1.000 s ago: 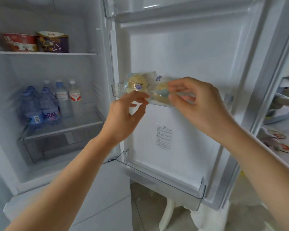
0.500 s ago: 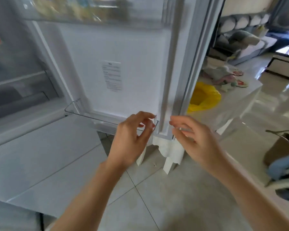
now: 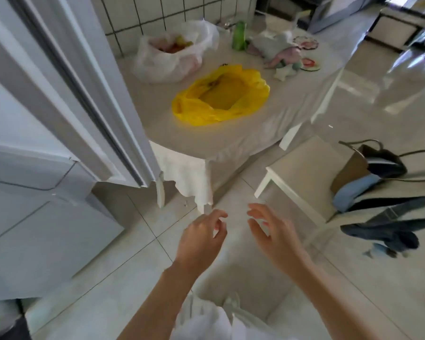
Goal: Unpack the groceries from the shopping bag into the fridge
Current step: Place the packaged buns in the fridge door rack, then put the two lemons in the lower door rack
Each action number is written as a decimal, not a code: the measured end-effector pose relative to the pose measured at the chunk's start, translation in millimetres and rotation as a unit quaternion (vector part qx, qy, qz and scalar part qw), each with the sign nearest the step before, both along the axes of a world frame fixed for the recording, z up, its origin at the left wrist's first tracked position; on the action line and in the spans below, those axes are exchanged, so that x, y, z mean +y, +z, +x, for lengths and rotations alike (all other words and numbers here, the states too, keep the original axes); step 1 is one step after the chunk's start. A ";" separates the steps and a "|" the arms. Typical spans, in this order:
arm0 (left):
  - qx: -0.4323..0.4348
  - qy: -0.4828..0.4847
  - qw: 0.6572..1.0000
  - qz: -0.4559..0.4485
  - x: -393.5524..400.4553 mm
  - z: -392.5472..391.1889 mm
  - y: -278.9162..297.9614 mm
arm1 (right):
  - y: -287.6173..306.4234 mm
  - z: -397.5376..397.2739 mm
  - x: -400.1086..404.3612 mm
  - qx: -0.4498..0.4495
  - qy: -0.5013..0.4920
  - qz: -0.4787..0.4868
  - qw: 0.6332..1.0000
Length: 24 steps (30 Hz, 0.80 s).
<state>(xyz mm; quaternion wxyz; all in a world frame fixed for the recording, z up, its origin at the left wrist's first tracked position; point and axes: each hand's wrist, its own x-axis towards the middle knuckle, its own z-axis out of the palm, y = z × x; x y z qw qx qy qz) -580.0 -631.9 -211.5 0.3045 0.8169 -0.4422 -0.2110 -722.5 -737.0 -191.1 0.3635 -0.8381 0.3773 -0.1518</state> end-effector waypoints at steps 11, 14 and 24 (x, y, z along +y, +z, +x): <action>0.019 0.004 0.997 0.071 -126.5 28.6 -18.6 | -29.2 10.5 -134.1 0.051 0.004 0.038 0.998; 0.017 0.009 0.996 0.082 -171.7 64.6 -19.6 | -27.5 42.8 -183.7 0.053 0.020 0.017 0.998; 0.021 0.165 0.986 -0.003 -310.0 197.9 -35.2 | -16.8 191.2 -332.9 0.026 0.082 -0.021 0.996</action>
